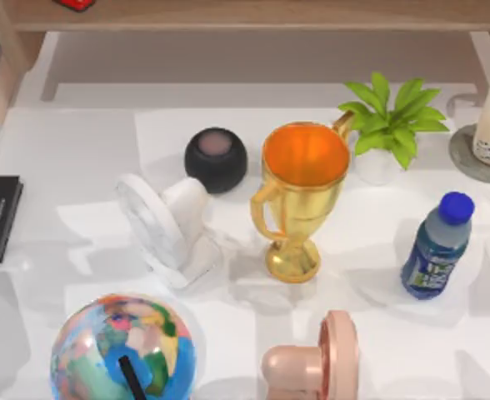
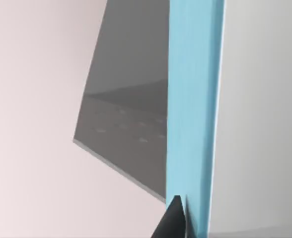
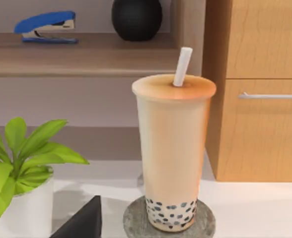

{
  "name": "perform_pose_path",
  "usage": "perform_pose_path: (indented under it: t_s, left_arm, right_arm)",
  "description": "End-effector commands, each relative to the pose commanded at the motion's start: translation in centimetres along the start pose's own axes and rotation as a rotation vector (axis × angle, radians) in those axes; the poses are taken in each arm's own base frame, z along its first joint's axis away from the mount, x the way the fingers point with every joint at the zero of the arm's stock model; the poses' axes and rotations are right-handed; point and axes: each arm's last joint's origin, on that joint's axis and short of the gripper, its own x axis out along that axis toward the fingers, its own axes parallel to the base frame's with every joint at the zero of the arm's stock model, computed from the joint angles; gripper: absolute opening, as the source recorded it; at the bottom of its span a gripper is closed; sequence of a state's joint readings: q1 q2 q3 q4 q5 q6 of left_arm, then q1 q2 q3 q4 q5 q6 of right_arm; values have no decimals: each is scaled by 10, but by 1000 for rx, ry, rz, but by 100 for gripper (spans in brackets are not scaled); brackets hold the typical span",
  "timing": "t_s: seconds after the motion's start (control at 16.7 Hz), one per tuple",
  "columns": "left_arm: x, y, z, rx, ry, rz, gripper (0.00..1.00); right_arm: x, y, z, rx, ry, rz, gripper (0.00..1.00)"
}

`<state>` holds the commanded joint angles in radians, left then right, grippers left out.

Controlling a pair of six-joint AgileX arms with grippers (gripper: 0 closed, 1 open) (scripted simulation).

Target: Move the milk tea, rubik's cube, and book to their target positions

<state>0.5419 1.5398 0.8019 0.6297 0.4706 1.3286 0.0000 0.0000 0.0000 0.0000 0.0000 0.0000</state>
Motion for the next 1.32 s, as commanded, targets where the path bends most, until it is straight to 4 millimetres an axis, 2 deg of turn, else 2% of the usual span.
perform_pose_path:
  t_s: [0.18, 0.36, 0.54, 0.66, 1.02, 1.32]
  left_arm:
    - [-21, -61, -5, 186, 14, -149, 0]
    - [-42, -116, -5, 288, -5, -307, 0]
    - [-55, -152, -1, 327, -38, -422, 0]
    - [-57, -159, 1, 332, -48, -444, 0]
    - [-59, -156, 1, 338, -61, -429, 0]
    - [-86, -190, 20, 292, -206, -553, 0]
  right_arm:
    - [0, 0, 0, 0, 0, 0, 100]
    - [0, 0, 0, 0, 0, 0, 100]
    - [0, 0, 0, 0, 0, 0, 100]
    - [0, 0, 0, 0, 0, 0, 100]
    - [0, 0, 0, 0, 0, 0, 100]
    - [0, 0, 0, 0, 0, 0, 100]
